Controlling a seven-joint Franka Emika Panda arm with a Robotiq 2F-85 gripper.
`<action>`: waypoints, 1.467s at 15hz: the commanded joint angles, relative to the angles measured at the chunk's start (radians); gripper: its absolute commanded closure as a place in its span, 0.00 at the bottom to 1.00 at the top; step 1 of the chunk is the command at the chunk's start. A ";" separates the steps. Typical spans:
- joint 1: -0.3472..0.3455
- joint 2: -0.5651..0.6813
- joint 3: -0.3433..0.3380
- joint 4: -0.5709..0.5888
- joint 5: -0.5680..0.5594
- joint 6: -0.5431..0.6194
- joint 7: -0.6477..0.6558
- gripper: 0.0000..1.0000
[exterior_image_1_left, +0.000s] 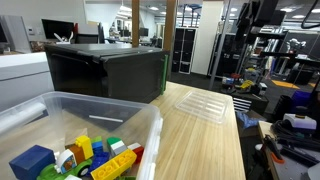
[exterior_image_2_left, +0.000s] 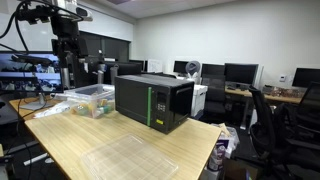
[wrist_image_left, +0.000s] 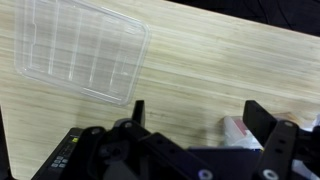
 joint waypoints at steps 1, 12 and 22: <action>-0.001 0.016 -0.012 -0.012 -0.002 0.043 0.003 0.00; -0.015 0.088 -0.035 -0.033 -0.005 0.158 0.002 0.00; -0.021 0.187 -0.062 -0.050 0.005 0.298 -0.005 0.00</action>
